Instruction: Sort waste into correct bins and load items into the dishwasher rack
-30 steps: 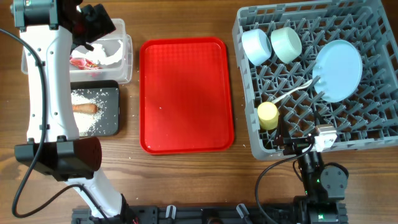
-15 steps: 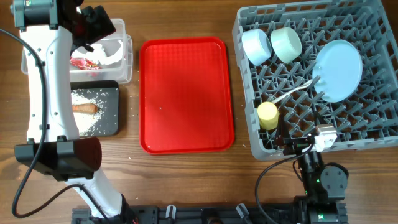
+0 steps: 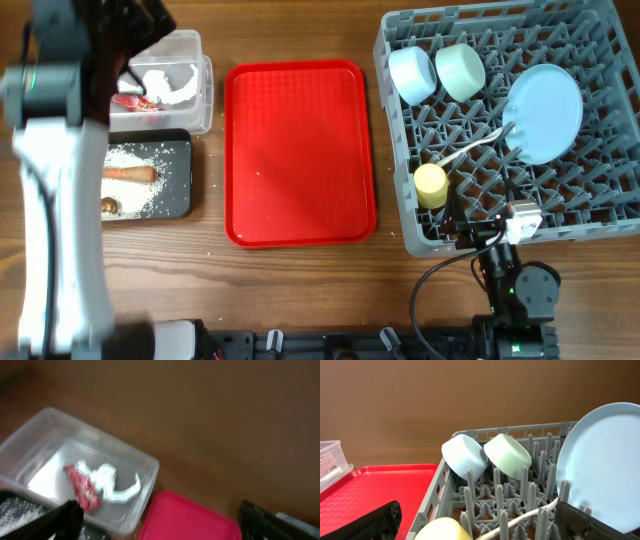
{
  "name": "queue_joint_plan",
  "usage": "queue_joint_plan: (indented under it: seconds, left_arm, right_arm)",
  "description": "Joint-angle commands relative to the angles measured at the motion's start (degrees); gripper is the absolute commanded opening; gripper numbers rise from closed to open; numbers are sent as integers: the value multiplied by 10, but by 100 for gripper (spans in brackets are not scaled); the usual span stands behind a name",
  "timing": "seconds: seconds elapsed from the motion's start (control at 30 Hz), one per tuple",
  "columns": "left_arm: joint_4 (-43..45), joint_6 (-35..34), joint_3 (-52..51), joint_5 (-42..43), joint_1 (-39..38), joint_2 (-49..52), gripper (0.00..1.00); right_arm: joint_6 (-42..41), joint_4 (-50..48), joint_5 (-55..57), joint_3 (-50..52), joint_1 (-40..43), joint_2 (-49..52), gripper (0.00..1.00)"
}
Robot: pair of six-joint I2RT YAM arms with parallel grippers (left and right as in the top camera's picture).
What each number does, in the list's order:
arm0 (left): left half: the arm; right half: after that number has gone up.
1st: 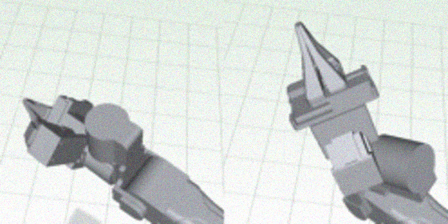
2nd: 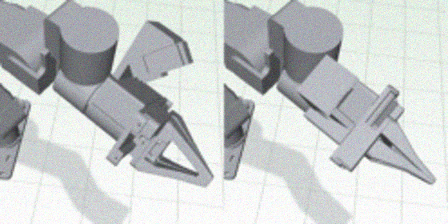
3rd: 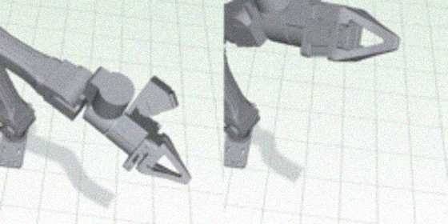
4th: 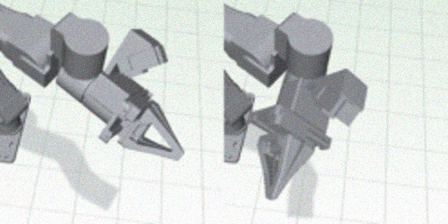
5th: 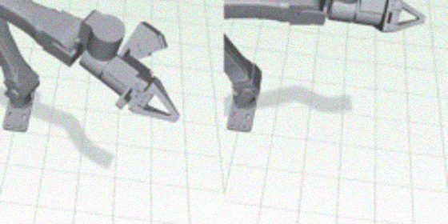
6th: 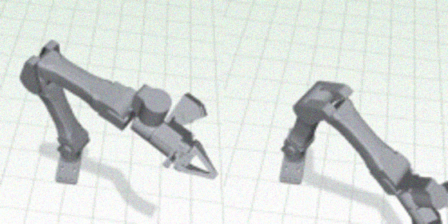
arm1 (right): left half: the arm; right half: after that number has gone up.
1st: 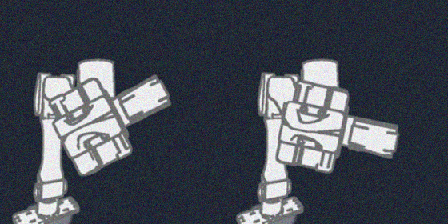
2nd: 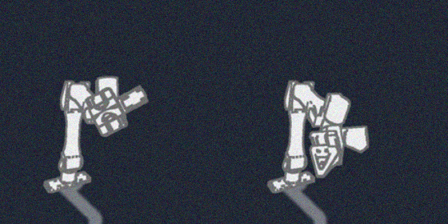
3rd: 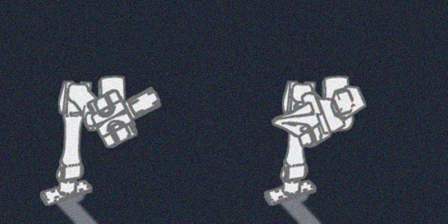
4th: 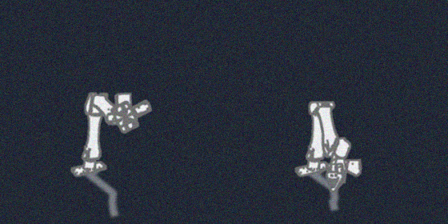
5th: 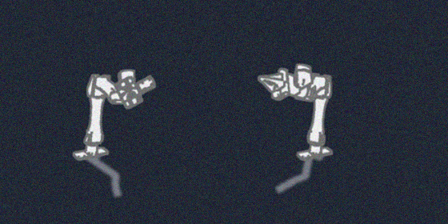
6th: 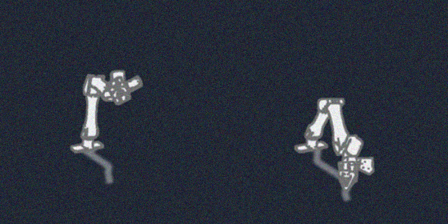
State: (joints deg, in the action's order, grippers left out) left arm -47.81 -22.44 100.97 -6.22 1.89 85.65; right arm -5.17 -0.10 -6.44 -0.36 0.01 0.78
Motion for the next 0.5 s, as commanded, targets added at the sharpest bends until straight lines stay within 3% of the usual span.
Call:
queue_joint_plan:
  seconds: [0.0,0.1,0.3,0.47]
  left_arm:
    - [99,-5,-199,-5,9,-134,100]
    - [239,9,-426,9,16,-284,100]
    - [424,66,-715,62,25,-498,100]
    - [493,68,-853,64,25,-633,100]
  right_arm:
    - [-10,-3,0,1,-4,-6,100]
    - [-10,-3,0,1,-4,-6,100]
    - [-10,-3,0,1,-4,-6,100]
    - [-10,-3,0,1,-4,-6,100]
